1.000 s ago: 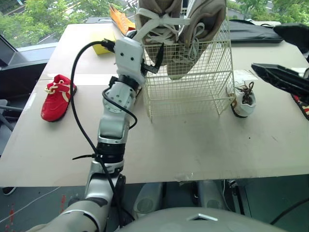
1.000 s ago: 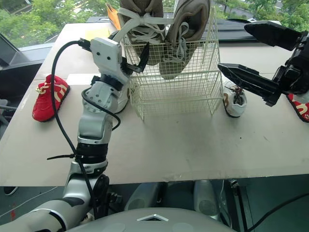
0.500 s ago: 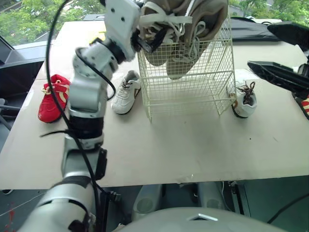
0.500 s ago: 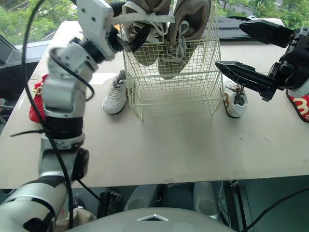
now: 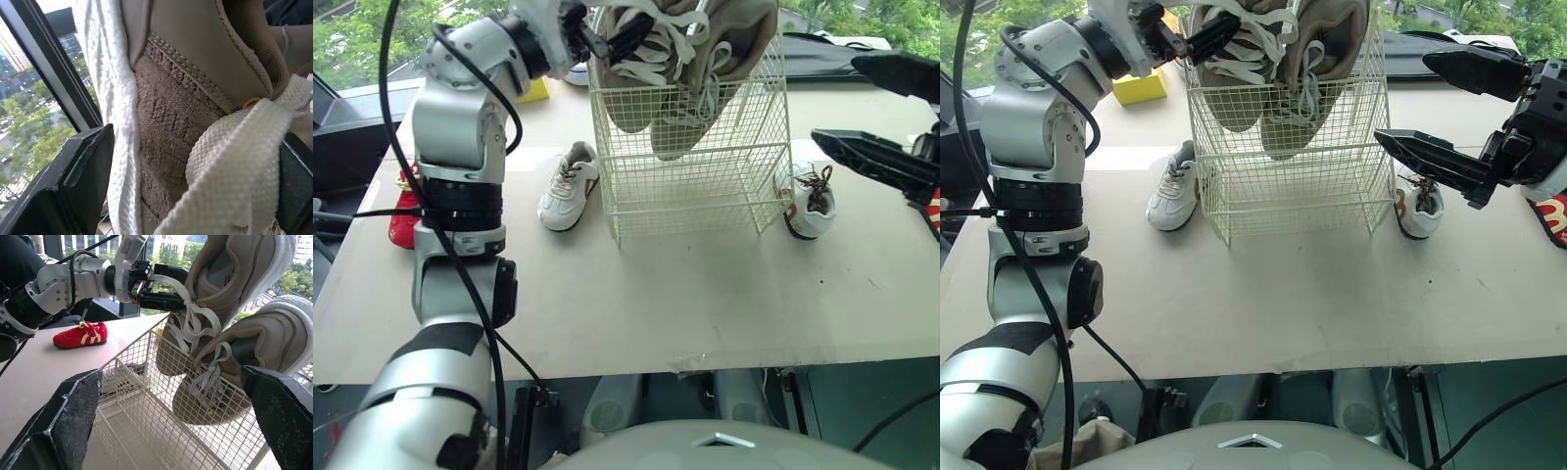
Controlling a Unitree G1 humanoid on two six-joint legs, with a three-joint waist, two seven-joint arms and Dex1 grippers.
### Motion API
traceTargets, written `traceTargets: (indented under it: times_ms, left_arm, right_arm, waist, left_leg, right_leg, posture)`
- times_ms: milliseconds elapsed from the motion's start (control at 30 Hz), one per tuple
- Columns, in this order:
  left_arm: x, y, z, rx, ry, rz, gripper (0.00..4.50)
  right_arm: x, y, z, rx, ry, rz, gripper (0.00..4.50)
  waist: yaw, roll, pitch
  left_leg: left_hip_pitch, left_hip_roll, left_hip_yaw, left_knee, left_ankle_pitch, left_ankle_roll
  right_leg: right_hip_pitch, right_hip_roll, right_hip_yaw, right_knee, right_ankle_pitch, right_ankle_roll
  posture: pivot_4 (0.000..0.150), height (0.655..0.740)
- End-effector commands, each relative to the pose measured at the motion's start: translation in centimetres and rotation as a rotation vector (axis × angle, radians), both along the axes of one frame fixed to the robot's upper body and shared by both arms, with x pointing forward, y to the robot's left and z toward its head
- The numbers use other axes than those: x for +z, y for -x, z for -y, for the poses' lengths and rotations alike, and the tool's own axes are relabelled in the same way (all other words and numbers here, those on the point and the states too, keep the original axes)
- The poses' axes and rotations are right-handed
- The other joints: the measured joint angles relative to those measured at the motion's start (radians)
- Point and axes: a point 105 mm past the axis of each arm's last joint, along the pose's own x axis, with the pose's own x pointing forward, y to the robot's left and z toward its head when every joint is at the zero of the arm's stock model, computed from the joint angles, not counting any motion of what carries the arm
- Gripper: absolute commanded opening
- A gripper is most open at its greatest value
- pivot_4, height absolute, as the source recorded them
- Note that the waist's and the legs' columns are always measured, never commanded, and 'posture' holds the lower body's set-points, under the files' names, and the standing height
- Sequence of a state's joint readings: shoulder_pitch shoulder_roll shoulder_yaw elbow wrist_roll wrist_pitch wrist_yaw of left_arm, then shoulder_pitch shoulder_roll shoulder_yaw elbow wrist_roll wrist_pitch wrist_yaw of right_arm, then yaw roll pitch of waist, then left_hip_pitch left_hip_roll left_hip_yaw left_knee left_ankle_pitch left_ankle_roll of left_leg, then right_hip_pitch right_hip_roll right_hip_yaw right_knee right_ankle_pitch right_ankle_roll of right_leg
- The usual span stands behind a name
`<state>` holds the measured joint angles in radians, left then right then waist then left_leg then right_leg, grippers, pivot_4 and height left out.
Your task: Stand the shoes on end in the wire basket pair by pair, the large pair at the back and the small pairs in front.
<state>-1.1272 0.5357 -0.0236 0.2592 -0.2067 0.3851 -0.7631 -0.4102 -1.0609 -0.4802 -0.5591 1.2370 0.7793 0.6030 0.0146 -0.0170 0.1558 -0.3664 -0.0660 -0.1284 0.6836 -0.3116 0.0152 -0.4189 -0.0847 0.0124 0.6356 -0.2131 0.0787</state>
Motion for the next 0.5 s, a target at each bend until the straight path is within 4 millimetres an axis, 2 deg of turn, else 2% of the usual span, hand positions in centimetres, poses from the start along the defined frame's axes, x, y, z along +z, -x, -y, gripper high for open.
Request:
traceTargets:
  times_ms: [33,133,300,333,400,500]
  left_arm:
    - [-1.1,-1.0,0.1,0.0,-0.062,-0.042,3.23]
    - [-1.7,-1.3,0.3,-0.02,-0.052,-0.049,2.28]
    - [-1.7,-0.6,-1.2,0.012,0.072,0.04,0.54]
    - [-2.1,-0.1,-1.5,0.021,0.107,0.039,0.33]
    - [-3.7,0.5,-2.0,0.054,0.141,-0.009,0.23]
    - [-8.3,1.3,-2.5,0.123,0.113,-0.148,0.23]
  right_arm:
    - [1.0,1.0,-0.1,0.002,-0.007,0.064,4.5]
    - [0.9,1.2,-0.2,-0.002,-0.006,0.065,4.5]
    - [0.8,1.7,-0.1,-0.034,-0.001,0.068,4.5]
    - [0.7,1.6,0.0,-0.048,0.007,0.069,4.5]
    - [0.4,1.5,0.3,-0.077,0.035,0.06,4.5]
    - [-0.5,1.0,0.7,-0.106,0.105,0.042,4.5]
  waist:
    - [-0.001,0.0,0.0]
    - [0.001,0.0,0.0]
    - [0.002,0.0,0.0]
    - [0.001,0.001,0.0]
    - [0.0,0.001,0.0]
    - [-0.002,0.003,-0.002]
  left_leg:
    - [0.0,0.0,0.0,0.0,0.0,0.0]
    - [0.0,0.0,0.0,0.0,0.0,0.0]
    - [0.001,0.001,-0.001,0.0,0.0,0.0]
    - [0.001,0.001,-0.001,0.0,0.0,0.0]
    - [0.001,0.001,-0.001,0.0,0.0,0.0]
    - [0.003,0.001,-0.001,-0.001,0.0,0.0]
  right_leg:
    - [0.0,0.0,0.0,0.0,0.0,0.0]
    - [0.0,0.0,0.0,0.0,0.0,0.0]
    - [0.001,-0.001,0.0,0.0,0.0,0.0]
    - [0.001,-0.002,0.0,0.0,0.0,0.0]
    - [0.001,-0.002,0.001,0.0,0.0,0.0]
    - [0.001,-0.001,0.003,0.0,0.0,0.0]
  posture:
    - [0.15,0.74]
    - [0.15,0.74]
    - [0.15,0.74]
    - [0.15,0.74]
    - [0.15,0.74]
    - [0.15,0.74]
